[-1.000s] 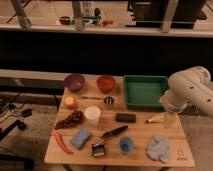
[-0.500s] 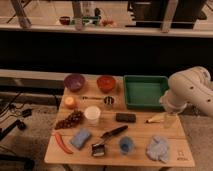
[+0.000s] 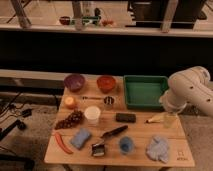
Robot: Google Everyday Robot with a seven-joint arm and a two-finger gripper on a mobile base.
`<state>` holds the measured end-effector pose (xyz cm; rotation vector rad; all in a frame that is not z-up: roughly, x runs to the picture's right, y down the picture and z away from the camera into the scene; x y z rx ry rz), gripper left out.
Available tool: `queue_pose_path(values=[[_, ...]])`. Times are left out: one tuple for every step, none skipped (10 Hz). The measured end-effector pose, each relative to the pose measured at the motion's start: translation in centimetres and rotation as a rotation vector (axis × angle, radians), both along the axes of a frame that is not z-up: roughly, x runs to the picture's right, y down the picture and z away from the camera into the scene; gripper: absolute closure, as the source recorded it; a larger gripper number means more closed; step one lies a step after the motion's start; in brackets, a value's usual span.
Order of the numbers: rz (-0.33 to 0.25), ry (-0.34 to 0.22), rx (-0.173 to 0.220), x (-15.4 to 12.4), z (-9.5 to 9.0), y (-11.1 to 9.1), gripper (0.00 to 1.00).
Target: Place fork in tray
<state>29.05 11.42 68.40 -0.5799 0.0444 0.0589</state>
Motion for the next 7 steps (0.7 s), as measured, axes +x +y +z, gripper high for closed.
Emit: queue_pose_path(values=[[-0.004,-0.009,0.000,-1.3,0.8,-0.5,0.20],[-0.009,-0.026,0.002,-2.8,1.5,-1.0,0.20],[-0.016,-0.040,0.004,-4.2,2.3,-1.5,0.20],[-0.027,-0.055,0.009,-5.6,3.3,-2.3,0.20],[-0.034,-0.082,0.012,-7.4,4.9,-3.3,0.20],[-0.040,-0.101,0.014,-8.6,5.8,-4.0,0.20],[-0.051,-0.122,0.014,-10.2,6.9,-4.6,0.20]])
